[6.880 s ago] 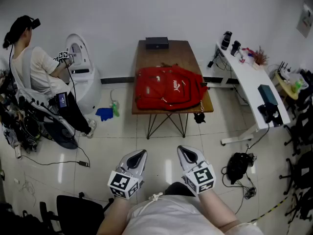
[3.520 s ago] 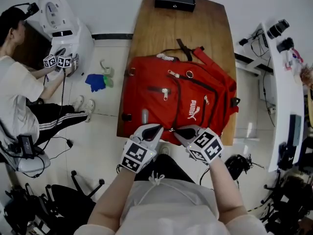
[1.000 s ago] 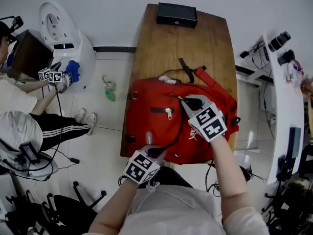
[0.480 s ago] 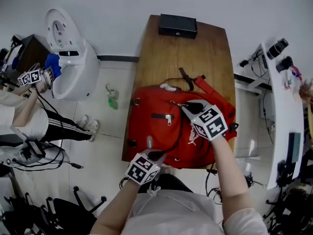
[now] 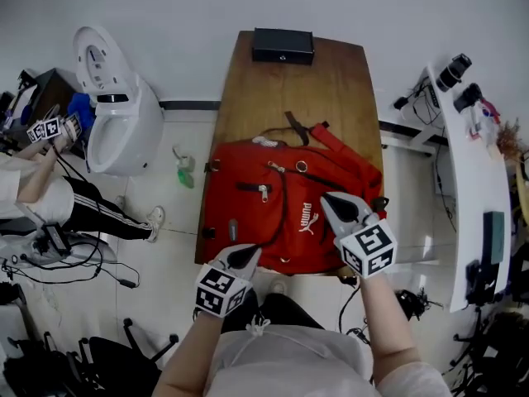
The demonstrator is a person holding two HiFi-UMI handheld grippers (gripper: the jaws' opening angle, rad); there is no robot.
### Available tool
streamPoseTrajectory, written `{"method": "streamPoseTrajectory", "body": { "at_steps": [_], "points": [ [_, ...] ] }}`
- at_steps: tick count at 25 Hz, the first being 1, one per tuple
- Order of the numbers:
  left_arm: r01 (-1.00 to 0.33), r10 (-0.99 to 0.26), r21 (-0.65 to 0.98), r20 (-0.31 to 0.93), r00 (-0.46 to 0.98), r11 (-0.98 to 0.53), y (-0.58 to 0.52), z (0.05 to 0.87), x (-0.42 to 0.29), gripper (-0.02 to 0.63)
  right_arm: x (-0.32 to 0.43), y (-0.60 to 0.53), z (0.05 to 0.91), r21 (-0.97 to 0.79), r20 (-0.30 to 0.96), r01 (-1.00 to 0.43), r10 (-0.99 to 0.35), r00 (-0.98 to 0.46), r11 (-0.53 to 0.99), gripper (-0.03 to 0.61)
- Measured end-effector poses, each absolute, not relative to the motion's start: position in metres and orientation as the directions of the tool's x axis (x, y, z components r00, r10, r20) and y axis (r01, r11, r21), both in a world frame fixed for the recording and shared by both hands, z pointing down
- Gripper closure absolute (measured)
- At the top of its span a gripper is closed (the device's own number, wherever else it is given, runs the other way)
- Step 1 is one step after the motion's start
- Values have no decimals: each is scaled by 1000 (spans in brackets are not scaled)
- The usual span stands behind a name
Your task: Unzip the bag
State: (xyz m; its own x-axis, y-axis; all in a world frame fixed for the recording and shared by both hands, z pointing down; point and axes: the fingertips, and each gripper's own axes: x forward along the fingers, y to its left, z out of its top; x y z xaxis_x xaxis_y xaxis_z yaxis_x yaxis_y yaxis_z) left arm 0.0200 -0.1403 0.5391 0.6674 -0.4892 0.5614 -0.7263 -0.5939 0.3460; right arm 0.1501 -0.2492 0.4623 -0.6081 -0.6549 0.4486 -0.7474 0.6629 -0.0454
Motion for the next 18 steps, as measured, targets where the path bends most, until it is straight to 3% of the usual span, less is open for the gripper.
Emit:
{"method": "streamPoseTrajectory", "body": {
  "at_steps": [5,9,18],
  "points": [
    [-735,-604,296,426,674,-610,-135,484,21,606,147,-192,454,-74,398,-757,-677,-619,649,572],
    [-718,-650,218,310,694,-662,-124,444,20,606,140,-156,429,-166,289,-780,-727,-623,603,572],
    [-677,-657,162,163,736,-718,-45,389,-9,606,106,-54,391,-64,225,-823,-795,-563,565,572]
  ]
}}
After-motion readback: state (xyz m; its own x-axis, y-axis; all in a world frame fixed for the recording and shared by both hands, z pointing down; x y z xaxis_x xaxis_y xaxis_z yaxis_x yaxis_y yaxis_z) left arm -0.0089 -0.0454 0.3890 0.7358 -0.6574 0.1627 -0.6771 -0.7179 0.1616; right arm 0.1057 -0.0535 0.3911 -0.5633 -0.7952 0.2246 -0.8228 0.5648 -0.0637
